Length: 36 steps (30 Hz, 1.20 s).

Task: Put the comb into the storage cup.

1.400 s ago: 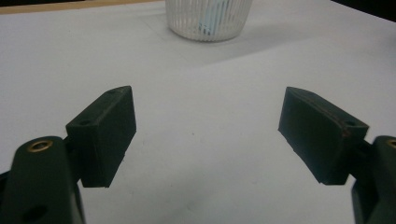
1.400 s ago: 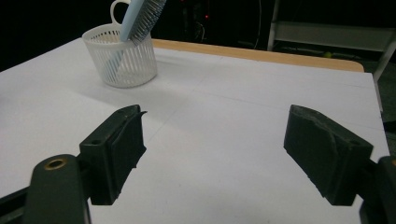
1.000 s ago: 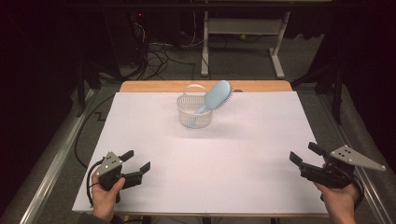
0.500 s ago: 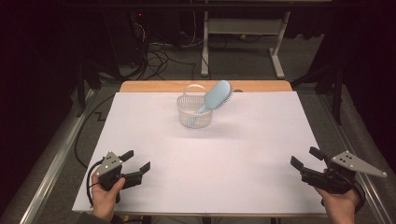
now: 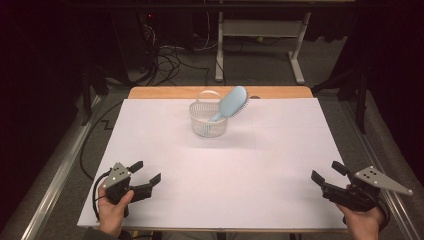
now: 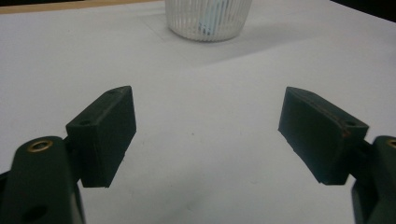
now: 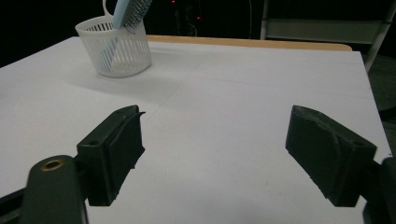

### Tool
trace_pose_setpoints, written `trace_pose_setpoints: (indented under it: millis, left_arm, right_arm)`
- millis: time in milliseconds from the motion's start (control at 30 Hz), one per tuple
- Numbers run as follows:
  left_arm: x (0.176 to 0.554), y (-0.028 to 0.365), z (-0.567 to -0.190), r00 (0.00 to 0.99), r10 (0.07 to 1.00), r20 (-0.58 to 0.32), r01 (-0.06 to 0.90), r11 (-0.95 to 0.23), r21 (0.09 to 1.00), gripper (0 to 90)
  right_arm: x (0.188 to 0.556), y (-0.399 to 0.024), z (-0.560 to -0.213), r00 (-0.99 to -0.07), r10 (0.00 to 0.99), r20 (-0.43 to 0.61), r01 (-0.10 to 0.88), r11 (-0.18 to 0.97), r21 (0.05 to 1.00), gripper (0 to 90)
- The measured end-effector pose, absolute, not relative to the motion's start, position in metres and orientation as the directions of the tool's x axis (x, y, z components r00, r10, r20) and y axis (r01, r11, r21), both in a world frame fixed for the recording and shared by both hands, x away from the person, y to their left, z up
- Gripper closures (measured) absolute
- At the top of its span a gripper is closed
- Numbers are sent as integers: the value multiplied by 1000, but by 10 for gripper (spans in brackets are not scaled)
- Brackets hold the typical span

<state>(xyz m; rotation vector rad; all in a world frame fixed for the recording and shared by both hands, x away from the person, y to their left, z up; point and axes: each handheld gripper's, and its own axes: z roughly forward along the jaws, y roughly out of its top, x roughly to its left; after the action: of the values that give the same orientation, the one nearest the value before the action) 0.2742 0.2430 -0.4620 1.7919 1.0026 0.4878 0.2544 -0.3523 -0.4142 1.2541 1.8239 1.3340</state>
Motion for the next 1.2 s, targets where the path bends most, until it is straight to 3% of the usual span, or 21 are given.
trace_pose_setpoints:
  millis: [1200]
  left_arm:
    - [272,246,-462,570,814,-116,415,-163,895,200]
  right_arm:
    - [255,-355,-442,-385,916,111,382,49,923,194]
